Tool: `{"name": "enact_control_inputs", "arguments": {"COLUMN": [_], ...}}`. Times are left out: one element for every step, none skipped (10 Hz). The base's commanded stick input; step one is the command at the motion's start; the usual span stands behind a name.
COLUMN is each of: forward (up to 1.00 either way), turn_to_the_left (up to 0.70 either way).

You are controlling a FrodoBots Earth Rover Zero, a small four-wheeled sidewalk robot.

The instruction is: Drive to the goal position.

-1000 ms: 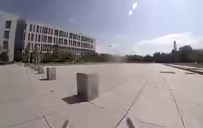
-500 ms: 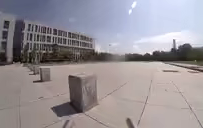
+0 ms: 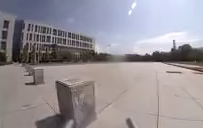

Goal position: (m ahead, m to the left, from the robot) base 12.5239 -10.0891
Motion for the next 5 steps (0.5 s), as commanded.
{"name": "enact_control_inputs", "arguments": {"forward": [0.7,0.7,0.7,0.7,0.7], "turn_to_the_left": [-0.17,0.0,0.0,0.0,-0.17]}}
